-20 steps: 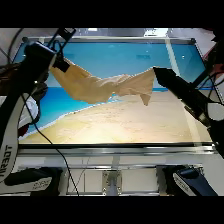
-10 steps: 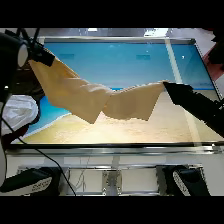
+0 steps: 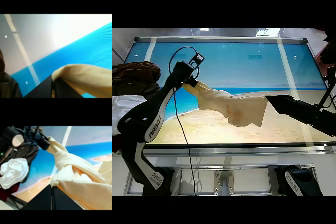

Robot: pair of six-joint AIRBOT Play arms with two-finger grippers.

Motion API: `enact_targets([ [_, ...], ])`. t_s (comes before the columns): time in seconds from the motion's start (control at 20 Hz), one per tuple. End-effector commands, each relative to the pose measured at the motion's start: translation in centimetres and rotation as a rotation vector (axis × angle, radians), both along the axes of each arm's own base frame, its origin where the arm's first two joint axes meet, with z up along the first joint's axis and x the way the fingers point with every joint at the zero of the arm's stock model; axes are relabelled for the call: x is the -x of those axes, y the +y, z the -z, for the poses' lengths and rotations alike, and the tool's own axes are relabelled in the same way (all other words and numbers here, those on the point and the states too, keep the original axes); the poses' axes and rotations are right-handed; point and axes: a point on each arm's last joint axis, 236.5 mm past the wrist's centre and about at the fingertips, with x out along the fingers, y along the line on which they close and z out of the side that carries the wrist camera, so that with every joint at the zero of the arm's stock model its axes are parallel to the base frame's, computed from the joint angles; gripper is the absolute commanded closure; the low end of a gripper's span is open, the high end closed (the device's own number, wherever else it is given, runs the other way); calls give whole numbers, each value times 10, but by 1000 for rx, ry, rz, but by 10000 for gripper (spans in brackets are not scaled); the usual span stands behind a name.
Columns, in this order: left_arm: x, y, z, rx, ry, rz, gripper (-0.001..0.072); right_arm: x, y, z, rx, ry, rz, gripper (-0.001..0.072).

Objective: Fold the shirts.

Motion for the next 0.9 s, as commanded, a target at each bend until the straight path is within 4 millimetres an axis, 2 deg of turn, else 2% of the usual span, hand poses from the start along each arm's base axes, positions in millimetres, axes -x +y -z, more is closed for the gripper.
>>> enact_targets([
  [0.0, -23, -8, 22, 68, -79, -64, 355, -5, -6, 18, 43, 53, 13, 689],
  [0.05, -31, -9, 5, 99, -134, -97, 137, -8, -8, 24, 53, 71, 20, 689],
  [0.1, -38, -11, -17, 147, -189, -135, 103, -11, -9, 29, 60, 86, 22, 689],
  [0.25, -44, -25, -92, 340, -325, -222, 110, -19, -8, 41, 63, 125, 21, 687],
  [0.3, -39, -34, -114, 423, -341, -227, 120, -21, -10, 45, 72, 134, 22, 686],
  [0.4, -15, -49, -146, 537, -309, -216, 119, -24, -17, 54, 121, 142, 36, 660],
  [0.45, -3, -52, -157, 554, -283, -201, 119, -25, -21, 60, 146, 151, 43, 595],
  [0.5, 9, -52, -165, 553, -258, -190, 118, -26, -25, 65, 161, 165, 56, 518],
  [0.6, 33, -41, -165, 502, -184, -202, 118, -31, -34, 79, 215, 192, 70, 495],
  [0.75, 71, -27, -139, 419, -5, -258, 118, -36, -44, 101, 285, 239, 76, 475],
  [0.8, 82, -39, -132, 460, 56, -255, 118, -39, -51, 109, 324, 249, 83, 353],
  [0.85, 93, -62, -126, 542, 127, -231, 118, -41, -60, 118, 375, 260, 93, 316],
])
